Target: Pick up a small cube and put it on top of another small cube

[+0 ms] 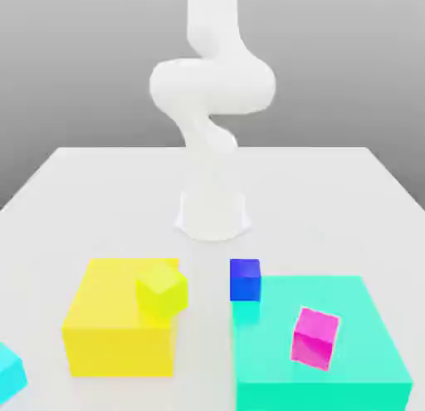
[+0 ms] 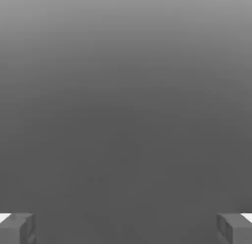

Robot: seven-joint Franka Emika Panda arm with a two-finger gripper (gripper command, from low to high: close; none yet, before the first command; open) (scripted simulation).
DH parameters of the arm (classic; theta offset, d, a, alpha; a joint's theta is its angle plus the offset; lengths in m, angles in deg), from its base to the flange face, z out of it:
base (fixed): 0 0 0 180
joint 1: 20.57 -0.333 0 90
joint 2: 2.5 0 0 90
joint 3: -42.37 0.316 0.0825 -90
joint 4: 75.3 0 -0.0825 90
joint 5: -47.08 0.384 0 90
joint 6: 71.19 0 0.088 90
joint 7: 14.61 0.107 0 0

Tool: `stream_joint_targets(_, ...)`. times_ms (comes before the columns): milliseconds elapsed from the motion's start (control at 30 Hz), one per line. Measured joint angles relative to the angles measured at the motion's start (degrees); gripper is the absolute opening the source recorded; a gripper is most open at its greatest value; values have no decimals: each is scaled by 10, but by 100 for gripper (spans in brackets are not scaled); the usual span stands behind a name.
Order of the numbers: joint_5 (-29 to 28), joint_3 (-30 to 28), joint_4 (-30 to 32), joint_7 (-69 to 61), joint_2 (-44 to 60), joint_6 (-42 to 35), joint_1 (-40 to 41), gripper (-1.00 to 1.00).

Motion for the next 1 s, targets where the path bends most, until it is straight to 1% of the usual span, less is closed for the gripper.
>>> stream_joint_targets(333, 48, -85, -15, -32, 210, 49, 15, 0)
stream_joint_targets(533, 87, -125, -24, -57, 336, 77, 36, 0)
stream_joint_targets(767, 125, -148, -35, -83, 481, 111, 86, 0)
stream_joint_targets(1000, 139, -170, -44, -91, 621, 148, 132, 0)
